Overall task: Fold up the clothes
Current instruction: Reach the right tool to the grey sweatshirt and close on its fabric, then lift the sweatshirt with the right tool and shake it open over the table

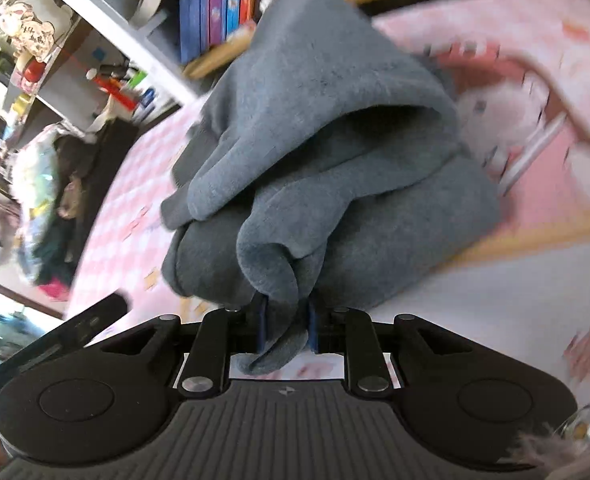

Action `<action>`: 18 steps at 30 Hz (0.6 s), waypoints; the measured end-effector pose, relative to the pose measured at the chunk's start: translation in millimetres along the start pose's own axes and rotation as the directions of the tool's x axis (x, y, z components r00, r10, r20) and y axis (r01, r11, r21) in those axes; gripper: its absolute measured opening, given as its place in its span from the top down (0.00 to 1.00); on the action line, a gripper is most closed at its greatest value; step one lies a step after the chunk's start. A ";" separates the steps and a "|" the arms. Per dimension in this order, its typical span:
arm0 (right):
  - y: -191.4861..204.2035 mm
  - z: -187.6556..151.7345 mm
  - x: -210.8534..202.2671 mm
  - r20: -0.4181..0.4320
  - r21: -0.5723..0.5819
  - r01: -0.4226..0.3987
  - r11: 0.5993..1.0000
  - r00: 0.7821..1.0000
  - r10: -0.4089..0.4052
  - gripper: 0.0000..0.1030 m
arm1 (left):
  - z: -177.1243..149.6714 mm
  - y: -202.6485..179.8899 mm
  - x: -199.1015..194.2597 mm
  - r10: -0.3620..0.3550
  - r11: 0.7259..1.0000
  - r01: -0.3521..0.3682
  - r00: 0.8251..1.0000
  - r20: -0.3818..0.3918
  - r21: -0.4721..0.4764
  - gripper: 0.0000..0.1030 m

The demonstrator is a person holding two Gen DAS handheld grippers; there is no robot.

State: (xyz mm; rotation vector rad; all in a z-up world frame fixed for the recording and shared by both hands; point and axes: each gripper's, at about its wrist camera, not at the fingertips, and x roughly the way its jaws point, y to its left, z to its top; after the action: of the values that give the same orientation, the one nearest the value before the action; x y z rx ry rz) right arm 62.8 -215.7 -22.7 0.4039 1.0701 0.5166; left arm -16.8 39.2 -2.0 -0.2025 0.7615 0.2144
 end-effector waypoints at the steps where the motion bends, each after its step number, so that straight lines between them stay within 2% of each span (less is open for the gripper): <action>1: 3.6 -3.5 0.7 -0.018 0.018 -0.014 1.000 1.000 0.014 0.82 | 0.9 1.8 0.1 -0.008 1.000 0.008 1.000 0.002 0.006 0.00; 6: 18.9 -19.7 6.5 -0.058 0.145 -0.089 0.985 0.994 0.098 0.82 | 4.6 26.2 -7.0 -0.034 0.999 0.034 0.999 0.027 -0.014 0.00; 10: 41.9 -19.3 7.4 -0.015 0.195 -0.133 0.972 0.990 0.139 0.83 | 6.9 51.0 -14.9 -0.046 0.998 0.048 0.998 0.054 -0.045 0.00; 14: 71.4 8.6 -0.1 0.086 0.189 -0.200 0.961 0.979 0.187 0.84 | 9.2 75.7 -22.7 -0.057 0.995 0.063 0.995 0.080 -0.075 0.00; 18: 113.4 67.1 -22.6 0.266 0.117 -0.260 0.958 0.938 0.222 0.84 | 11.5 100.1 -30.2 -0.066 0.991 0.077 0.992 0.106 -0.106 0.00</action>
State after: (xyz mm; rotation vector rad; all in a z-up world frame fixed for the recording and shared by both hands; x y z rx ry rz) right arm 91.8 -141.1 84.4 0.7227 0.8203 0.5869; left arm -56.9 134.6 17.0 -0.3202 0.6399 0.1972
